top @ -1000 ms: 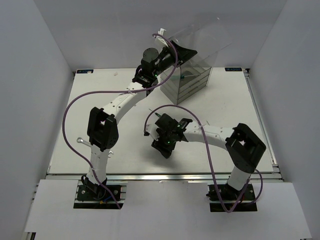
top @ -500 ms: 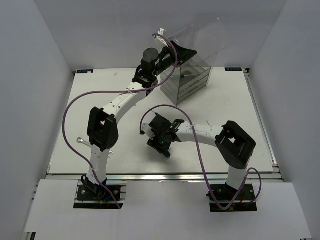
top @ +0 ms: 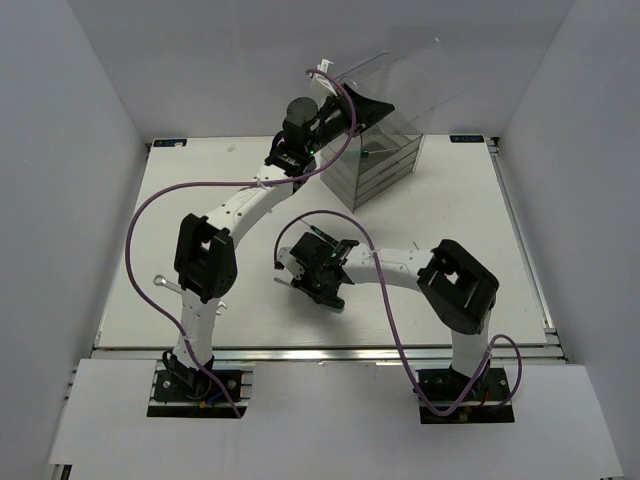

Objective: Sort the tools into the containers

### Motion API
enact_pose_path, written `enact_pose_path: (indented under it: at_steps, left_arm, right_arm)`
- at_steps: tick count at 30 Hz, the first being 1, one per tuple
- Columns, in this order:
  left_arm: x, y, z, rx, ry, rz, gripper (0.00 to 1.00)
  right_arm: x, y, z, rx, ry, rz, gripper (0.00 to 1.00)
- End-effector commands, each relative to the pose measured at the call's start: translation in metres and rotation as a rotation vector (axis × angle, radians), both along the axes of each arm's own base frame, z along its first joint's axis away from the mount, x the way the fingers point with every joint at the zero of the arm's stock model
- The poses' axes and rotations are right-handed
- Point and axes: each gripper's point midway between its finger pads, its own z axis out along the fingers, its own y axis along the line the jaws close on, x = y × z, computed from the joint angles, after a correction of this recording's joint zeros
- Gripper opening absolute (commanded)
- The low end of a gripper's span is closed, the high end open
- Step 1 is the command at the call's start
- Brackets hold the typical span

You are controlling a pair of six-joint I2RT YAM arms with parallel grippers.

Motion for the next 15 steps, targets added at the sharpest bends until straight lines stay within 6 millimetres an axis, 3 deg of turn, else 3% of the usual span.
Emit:
enact_pose_path:
  at_steps: [1, 5, 10, 12, 15]
  left_arm:
    - [-0.012, 0.013, 0.039, -0.045, -0.076, 0.002, 0.32]
    - [-0.011, 0.013, 0.038, -0.045, -0.076, 0.0, 0.32]
    - [-0.01, 0.014, 0.041, -0.05, -0.08, 0.006, 0.32]
    - [-0.008, 0.015, 0.045, -0.063, -0.086, 0.007, 0.32]
    - [-0.005, 0.013, 0.048, -0.064, -0.089, 0.007, 0.32]
  right_arm:
    - [-0.005, -0.008, -0.013, -0.058, 0.018, 0.001, 0.0]
    - [-0.016, 0.004, 0.003, 0.014, 0.078, 0.069, 0.0]
    - [-0.039, 0.028, 0.074, 0.242, 0.161, 0.328, 0.0]
    - [-0.043, 0.022, 0.09, 0.254, 0.145, 0.416, 0.0]
    - [-0.051, 0.006, 0.097, 0.271, 0.162, 0.486, 0.0]
